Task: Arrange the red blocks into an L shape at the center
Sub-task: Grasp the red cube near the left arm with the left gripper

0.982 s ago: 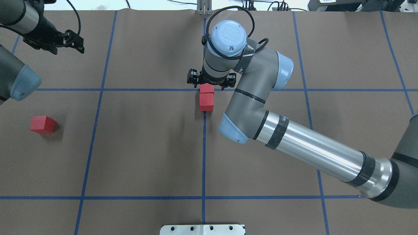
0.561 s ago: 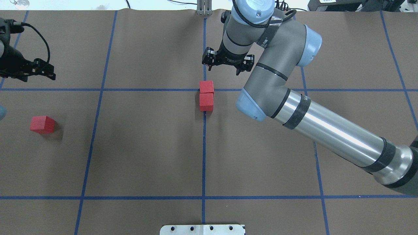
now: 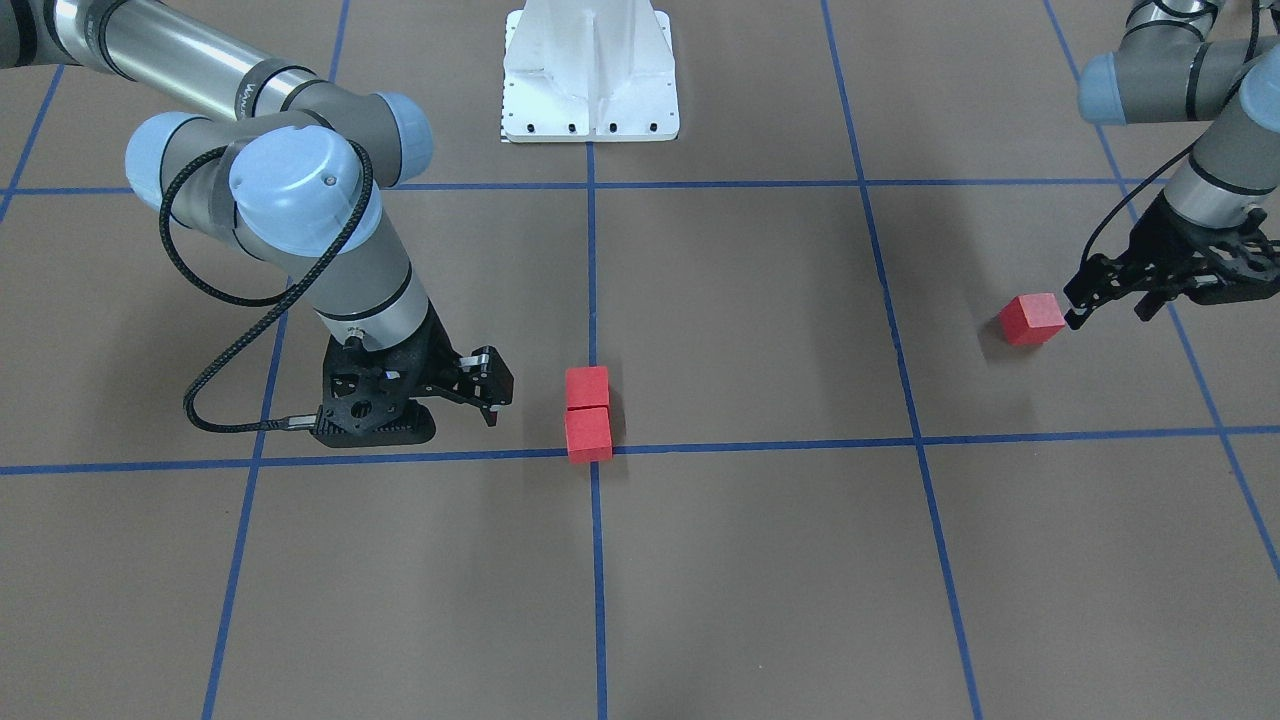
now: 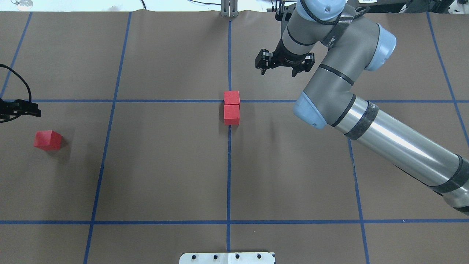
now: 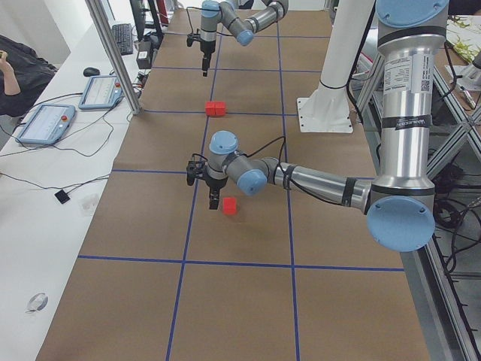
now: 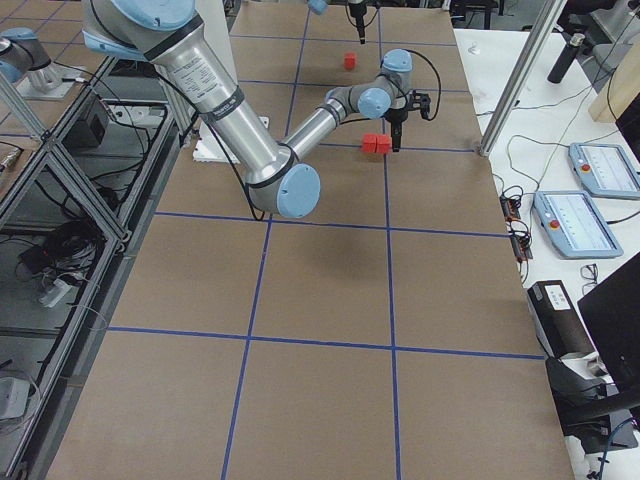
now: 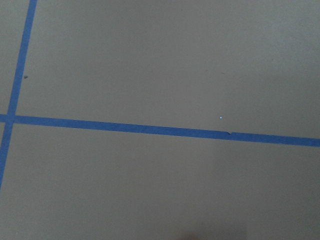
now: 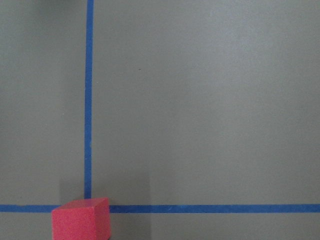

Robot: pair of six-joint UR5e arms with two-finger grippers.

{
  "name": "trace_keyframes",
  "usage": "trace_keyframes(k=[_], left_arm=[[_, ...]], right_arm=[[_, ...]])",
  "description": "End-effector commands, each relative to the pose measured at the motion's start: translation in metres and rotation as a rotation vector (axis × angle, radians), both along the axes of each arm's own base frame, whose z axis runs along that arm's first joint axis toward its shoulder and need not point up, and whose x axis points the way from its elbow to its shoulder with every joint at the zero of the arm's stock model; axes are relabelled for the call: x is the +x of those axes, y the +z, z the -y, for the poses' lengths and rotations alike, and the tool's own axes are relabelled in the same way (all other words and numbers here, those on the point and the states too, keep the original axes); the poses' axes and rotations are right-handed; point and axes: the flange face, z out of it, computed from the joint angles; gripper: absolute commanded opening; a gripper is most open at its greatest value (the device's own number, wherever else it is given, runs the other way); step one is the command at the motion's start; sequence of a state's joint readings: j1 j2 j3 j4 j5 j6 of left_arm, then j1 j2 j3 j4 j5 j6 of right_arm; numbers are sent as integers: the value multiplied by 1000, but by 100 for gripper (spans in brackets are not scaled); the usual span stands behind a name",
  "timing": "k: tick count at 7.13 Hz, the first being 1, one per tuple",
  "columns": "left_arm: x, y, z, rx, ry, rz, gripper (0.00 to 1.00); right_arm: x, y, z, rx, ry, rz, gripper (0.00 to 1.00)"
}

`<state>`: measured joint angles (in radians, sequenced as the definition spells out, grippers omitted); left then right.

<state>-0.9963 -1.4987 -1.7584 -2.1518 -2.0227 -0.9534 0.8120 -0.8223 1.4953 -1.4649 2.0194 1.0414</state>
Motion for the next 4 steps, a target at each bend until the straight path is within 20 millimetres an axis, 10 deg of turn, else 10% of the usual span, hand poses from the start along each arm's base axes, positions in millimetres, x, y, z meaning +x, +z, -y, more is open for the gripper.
trace_keyframes(k=[1, 4], left_arm=[[37, 2, -16, -21, -17, 2, 100], [48, 13, -19, -31, 2, 22, 100]], right_arm=[[1, 11, 0, -4, -1, -11, 99], [1, 11, -1, -2, -3, -7, 99]])
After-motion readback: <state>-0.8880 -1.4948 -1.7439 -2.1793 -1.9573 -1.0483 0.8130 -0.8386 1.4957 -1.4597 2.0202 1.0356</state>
